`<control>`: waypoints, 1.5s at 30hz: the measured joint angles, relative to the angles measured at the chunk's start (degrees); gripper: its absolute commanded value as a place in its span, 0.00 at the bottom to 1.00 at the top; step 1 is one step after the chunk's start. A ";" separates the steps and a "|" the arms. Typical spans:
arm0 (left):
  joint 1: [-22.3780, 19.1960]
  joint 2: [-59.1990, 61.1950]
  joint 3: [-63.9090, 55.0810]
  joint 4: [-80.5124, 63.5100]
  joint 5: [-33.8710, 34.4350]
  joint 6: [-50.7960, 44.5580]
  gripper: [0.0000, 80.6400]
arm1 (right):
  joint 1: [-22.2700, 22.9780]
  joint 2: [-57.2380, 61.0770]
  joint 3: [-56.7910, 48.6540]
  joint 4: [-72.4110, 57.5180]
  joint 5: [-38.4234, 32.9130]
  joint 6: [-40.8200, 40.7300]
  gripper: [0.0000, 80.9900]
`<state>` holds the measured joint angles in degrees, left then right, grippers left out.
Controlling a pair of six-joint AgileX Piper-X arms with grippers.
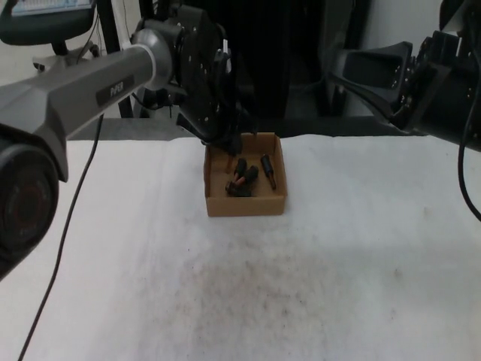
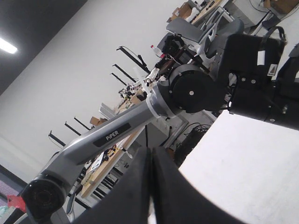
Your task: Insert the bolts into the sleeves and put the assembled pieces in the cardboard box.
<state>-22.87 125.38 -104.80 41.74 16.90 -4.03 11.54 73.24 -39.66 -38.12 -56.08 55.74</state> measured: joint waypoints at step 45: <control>-1.19 -64.71 44.55 -2.81 -19.68 10.87 0.00 | -13.47 -29.18 12.72 62.91 33.56 -45.26 0.01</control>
<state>-24.06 60.67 -60.25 38.92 -2.78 6.84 -1.93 44.06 -26.94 24.79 -22.52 10.48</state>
